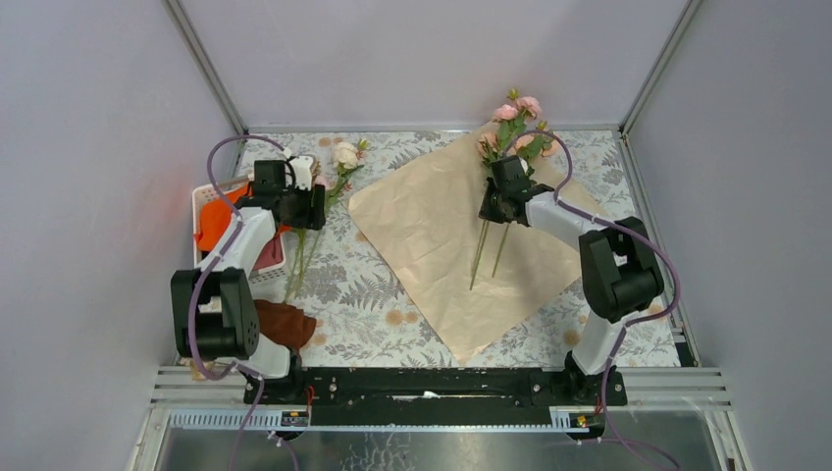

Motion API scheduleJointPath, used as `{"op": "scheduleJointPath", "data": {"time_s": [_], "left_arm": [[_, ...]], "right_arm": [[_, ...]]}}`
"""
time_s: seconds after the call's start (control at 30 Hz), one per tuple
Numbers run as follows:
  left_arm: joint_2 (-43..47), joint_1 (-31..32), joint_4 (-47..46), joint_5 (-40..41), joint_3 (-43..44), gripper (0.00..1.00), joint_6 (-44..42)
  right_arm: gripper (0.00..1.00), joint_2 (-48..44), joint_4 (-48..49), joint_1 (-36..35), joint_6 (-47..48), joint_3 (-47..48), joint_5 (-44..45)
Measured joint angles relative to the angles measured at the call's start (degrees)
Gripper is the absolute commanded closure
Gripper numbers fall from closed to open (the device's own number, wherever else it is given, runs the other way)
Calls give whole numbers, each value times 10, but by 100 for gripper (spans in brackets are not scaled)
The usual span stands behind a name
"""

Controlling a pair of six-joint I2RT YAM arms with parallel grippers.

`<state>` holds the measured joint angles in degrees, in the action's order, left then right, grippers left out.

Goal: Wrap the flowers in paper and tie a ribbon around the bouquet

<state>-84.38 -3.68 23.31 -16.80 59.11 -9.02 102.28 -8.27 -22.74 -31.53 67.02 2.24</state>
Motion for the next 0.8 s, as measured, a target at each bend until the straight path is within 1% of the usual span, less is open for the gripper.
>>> {"op": "scheduleJointPath", "data": {"time_s": [0.07, 0.1, 0.13, 0.17, 0.27, 0.4, 0.5, 0.6, 0.73, 0.8], "left_arm": [[-25, 3, -2, 38, 0, 36, -15], [-39, 6, -2, 52, 1, 42, -22], [-57, 12, -2, 70, 1, 46, -31], [-59, 12, -2, 71, 1, 49, -31], [-78, 34, -3, 102, 1, 53, -45], [-93, 67, -6, 132, 8, 54, -54], [-112, 82, -10, 155, 17, 55, -60], [-139, 83, -10, 178, 31, 55, -64], [-199, 83, -10, 200, 62, 60, -68], [-223, 82, -9, 202, 75, 60, -68]], "right_arm": [[61, 11, -23, 7, 11, 14, 15], [55, 19, -36, 10, 20, 24, 25], [51, 26, -47, 12, 28, 34, 37], [49, 30, -55, 13, 32, 41, 44], [43, 34, -94, 13, 55, 65, 74], [41, 31, -139, 12, 76, 92, 110], [40, 8, -171, 7, 87, 93, 136], [40, -42, -194, -4, 99, 93, 142], [40, -116, -205, -12, 109, 92, 141], [40, -142, -206, -12, 111, 87, 142]]}}
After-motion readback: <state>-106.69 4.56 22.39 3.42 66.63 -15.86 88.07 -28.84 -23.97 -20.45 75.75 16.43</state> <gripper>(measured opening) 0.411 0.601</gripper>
